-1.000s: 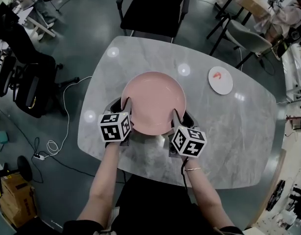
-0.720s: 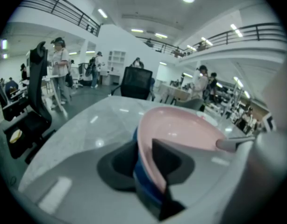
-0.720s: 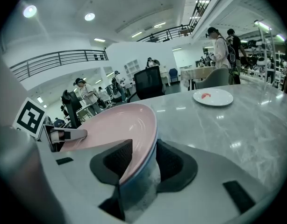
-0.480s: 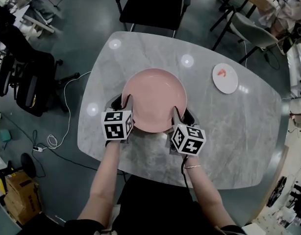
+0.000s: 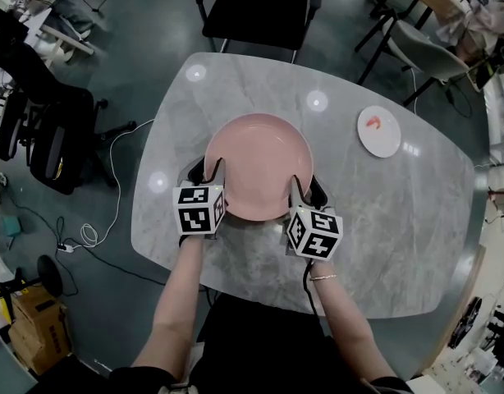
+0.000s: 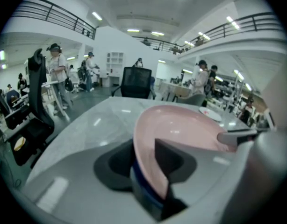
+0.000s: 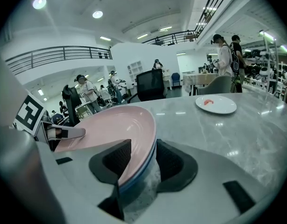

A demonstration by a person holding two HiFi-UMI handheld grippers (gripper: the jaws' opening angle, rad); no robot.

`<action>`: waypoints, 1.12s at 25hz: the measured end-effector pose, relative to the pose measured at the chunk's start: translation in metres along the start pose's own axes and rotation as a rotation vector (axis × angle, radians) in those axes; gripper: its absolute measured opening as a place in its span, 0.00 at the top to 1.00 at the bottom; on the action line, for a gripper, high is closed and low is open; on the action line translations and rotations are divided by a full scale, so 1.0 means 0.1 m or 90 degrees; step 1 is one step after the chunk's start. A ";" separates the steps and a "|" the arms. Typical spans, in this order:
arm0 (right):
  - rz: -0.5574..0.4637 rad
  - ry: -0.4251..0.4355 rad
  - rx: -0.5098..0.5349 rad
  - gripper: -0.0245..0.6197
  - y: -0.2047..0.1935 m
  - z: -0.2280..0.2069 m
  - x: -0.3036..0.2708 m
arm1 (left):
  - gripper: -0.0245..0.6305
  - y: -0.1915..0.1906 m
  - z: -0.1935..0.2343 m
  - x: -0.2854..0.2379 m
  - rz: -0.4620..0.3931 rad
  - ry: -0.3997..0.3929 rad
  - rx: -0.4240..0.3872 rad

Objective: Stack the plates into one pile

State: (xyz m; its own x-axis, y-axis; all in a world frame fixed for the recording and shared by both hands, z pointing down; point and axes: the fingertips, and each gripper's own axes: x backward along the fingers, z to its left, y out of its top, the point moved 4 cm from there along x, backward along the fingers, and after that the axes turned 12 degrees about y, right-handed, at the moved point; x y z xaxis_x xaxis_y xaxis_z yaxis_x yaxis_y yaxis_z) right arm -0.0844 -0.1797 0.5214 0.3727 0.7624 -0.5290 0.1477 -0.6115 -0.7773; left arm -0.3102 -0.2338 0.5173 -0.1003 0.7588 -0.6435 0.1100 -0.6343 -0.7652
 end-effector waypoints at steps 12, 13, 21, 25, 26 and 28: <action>-0.021 -0.005 0.011 0.71 0.10 -0.01 0.10 | 0.70 0.00 0.04 0.00 0.002 0.036 -0.028; -0.024 -0.005 0.011 0.71 0.11 0.00 0.11 | 0.70 0.00 0.05 0.00 0.002 0.035 -0.026; -0.073 0.013 0.034 0.73 0.30 0.12 0.28 | 0.75 0.23 0.07 0.26 -0.061 0.029 0.011; -0.111 0.033 0.066 0.75 0.48 0.24 0.42 | 0.78 0.36 0.03 0.45 -0.096 0.016 0.008; -0.121 0.038 0.075 0.75 0.52 0.27 0.46 | 0.79 0.38 0.02 0.50 -0.105 0.013 0.005; -0.139 0.046 0.092 0.77 0.60 0.32 0.54 | 0.81 0.44 0.00 0.59 -0.124 0.007 0.000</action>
State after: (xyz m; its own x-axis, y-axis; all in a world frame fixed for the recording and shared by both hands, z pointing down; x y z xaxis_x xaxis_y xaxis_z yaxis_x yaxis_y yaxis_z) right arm -0.0845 -0.1682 0.4352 0.4108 0.8531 -0.3215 0.1009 -0.3930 -0.9140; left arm -0.3111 -0.2166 0.4457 -0.1090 0.8687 -0.4832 0.0902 -0.4754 -0.8751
